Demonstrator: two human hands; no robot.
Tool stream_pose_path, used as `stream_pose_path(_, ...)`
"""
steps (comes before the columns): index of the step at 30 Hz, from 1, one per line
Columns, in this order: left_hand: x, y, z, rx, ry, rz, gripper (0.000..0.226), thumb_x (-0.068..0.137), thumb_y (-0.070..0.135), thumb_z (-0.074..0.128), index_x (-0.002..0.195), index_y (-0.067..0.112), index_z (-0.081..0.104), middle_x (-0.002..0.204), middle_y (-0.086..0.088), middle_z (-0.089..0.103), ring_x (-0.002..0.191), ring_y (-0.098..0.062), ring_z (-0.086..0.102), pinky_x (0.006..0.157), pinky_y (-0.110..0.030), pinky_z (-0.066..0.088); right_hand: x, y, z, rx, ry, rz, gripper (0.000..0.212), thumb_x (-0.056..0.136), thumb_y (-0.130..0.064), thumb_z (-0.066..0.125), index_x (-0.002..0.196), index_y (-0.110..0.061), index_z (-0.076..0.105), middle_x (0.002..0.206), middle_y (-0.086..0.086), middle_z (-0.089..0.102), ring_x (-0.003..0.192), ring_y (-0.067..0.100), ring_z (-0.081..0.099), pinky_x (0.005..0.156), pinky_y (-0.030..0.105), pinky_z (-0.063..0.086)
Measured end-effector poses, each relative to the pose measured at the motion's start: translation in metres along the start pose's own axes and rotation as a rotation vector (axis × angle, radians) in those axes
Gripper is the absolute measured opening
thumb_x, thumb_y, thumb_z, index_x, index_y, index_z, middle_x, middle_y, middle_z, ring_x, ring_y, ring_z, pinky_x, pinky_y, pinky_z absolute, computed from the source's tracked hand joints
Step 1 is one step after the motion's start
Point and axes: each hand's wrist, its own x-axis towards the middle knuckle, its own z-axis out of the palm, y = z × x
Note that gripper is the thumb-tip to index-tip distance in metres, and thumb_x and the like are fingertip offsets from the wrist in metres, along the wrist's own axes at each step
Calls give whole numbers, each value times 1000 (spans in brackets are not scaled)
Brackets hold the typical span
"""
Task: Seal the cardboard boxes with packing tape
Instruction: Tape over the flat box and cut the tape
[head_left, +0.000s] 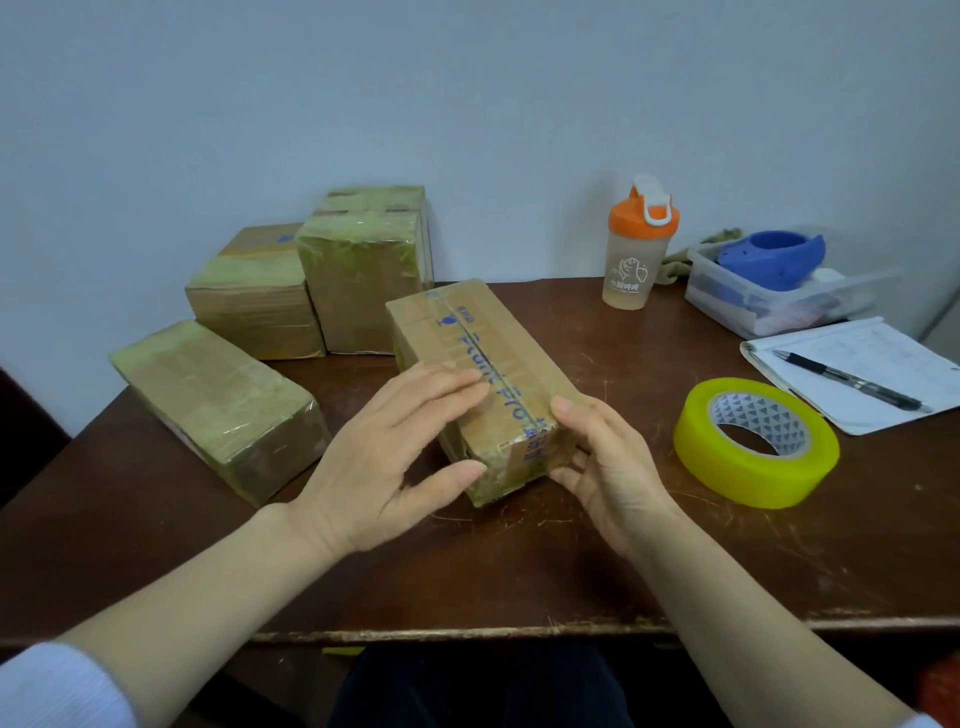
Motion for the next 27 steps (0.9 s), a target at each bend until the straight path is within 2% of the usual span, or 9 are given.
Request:
stream_pose_path(6, 1, 5, 12, 79, 46, 26, 52, 93, 46, 48, 125, 6, 59, 133, -7, 55, 129, -21, 47, 108, -45, 38, 1, 4, 2, 27, 15, -21, 20, 67, -35, 77, 85, -27, 73, 97, 4, 74, 90, 15, 70, 68, 28, 56)
stream_pose_path(10, -4, 1, 20, 155, 47, 96, 41, 91, 33, 60, 122, 6, 63, 131, -8, 57, 125, -21, 51, 104, -44, 42, 1, 7, 0, 9, 32, -26, 42, 65, -29, 78, 104, -19, 66, 101, 6, 73, 93, 18, 69, 79, 34, 54)
stream_pose_path(14, -8, -3, 16, 71, 18, 66, 49, 91, 40, 56, 126, 6, 59, 133, -5, 55, 127, -16, 49, 108, -40, 38, -4, 5, 2, -75, 50, -187, 57, 55, -14, 87, 107, -16, 64, 111, 9, 68, 101, 19, 65, 88, 34, 52)
stream_pose_path(17, -4, -3, 10, -174, 128, -203, 53, 92, 40, 44, 137, 12, 47, 139, -2, 46, 130, -9, 42, 106, -33, 38, -8, 0, 5, -495, 79, -502, 65, 56, -10, 88, 112, -28, 59, 132, 3, 51, 126, 13, 47, 104, 30, 39)
stream_pose_path(19, 5, -3, 6, -484, 274, -439, 51, 86, 48, 45, 135, 34, 44, 135, 5, 46, 122, 0, 47, 99, -25, 43, -8, -2, 7, -777, 50, -678, 70, 56, -24, 84, 117, -36, 52, 139, 0, 39, 133, 8, 35, 107, 21, 32)
stream_pose_path(21, 17, -2, 5, -757, 366, -661, 39, 77, 59, 53, 116, 58, 49, 127, 15, 52, 111, 7, 53, 90, -26, 47, -8, -3, 9, -924, 12, -757, 74, 57, -30, 80, 123, -35, 47, 142, 1, 32, 135, 10, 28, 109, 16, 26)
stream_pose_path(23, 25, -6, 6, -924, 370, -826, 41, 73, 63, 65, 111, 51, 56, 116, 17, 63, 102, 7, 60, 83, -30, 51, -9, 0, 11, -1018, -18, -817, 80, 58, -28, 80, 130, -27, 46, 143, 1, 29, 136, 8, 23, 109, 13, 21)
stream_pose_path(25, 27, -13, 8, -1010, 374, -959, 59, 69, 60, 68, 120, 33, 55, 109, 11, 69, 95, 1, 65, 81, -33, 54, -10, 4, 12, -1084, -37, -872, 85, 58, -24, 83, 134, -19, 45, 143, 3, 29, 135, 11, 23, 110, 16, 21)
stream_pose_path(27, 29, -21, 7, -1014, 409, -1056, 61, 74, 50, 70, 127, 25, 51, 111, 3, 69, 96, -9, 68, 82, -38, 55, -11, 8, 10, -1132, -45, -927, 87, 59, -24, 83, 136, -16, 43, 143, 6, 29, 134, 16, 26, 111, 19, 22)
